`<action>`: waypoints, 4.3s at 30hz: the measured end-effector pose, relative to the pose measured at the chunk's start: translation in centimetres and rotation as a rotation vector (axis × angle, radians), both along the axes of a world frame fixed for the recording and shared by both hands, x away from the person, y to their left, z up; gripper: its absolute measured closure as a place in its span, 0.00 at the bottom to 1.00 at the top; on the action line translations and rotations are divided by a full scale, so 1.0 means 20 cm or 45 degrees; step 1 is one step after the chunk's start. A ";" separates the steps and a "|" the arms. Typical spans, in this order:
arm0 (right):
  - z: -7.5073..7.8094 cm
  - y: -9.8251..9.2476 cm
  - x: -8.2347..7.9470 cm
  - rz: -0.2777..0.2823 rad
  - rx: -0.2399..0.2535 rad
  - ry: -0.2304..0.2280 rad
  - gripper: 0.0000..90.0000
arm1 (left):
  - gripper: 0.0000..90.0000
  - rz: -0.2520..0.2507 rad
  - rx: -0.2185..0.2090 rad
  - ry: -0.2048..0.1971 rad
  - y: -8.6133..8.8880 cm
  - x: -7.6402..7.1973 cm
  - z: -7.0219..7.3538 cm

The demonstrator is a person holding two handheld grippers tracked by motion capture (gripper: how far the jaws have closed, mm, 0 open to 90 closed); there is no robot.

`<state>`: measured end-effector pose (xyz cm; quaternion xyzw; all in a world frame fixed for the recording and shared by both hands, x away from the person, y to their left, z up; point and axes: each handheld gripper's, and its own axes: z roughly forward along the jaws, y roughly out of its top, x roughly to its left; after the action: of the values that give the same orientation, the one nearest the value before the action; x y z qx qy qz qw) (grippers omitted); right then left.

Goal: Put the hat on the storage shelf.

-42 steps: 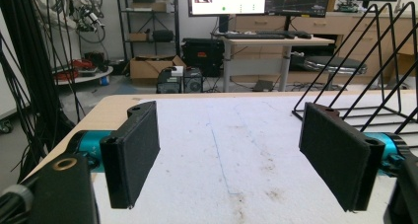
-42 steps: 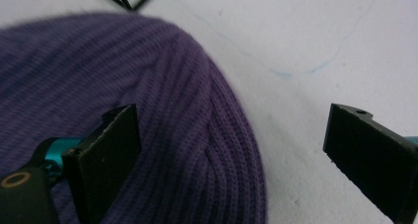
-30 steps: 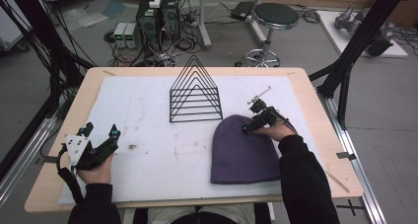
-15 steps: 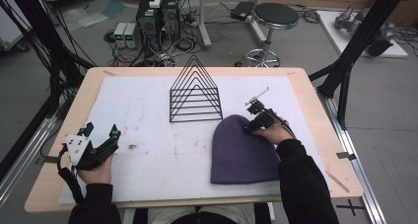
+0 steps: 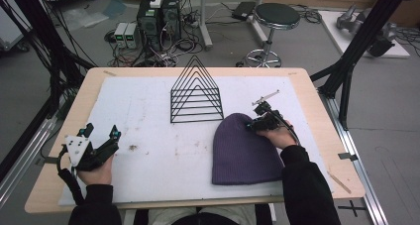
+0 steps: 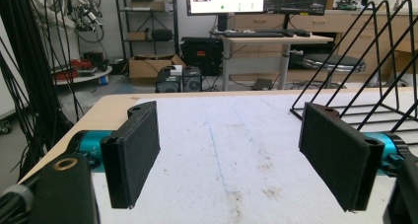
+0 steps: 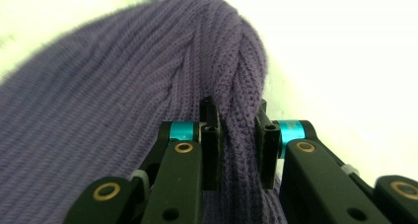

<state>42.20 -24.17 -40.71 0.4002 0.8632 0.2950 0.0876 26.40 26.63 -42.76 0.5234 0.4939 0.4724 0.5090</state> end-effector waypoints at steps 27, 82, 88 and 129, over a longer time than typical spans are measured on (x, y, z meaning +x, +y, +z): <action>0.33 -0.05 -0.26 0.093 0.465 -0.408 0.87 | 0.26 -0.015 -0.030 0.004 0.00 0.00 0.00; 0.76 0.20 -0.38 0.155 0.833 -0.962 0.85 | 0.22 -0.449 -0.142 0.022 0.01 0.11 0.19; 0.78 0.21 -0.37 0.151 0.832 -0.961 0.85 | 0.22 -0.521 -0.153 0.001 -0.01 0.12 0.23; 0.84 0.38 -0.40 0.238 0.872 -0.935 0.85 | 0.31 -1.157 -0.105 0.166 -0.64 0.36 0.29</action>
<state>34.11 -16.64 -23.92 0.1972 0.6615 0.6886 0.2222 33.54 13.77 -37.02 0.6947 0.2636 0.1474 0.6529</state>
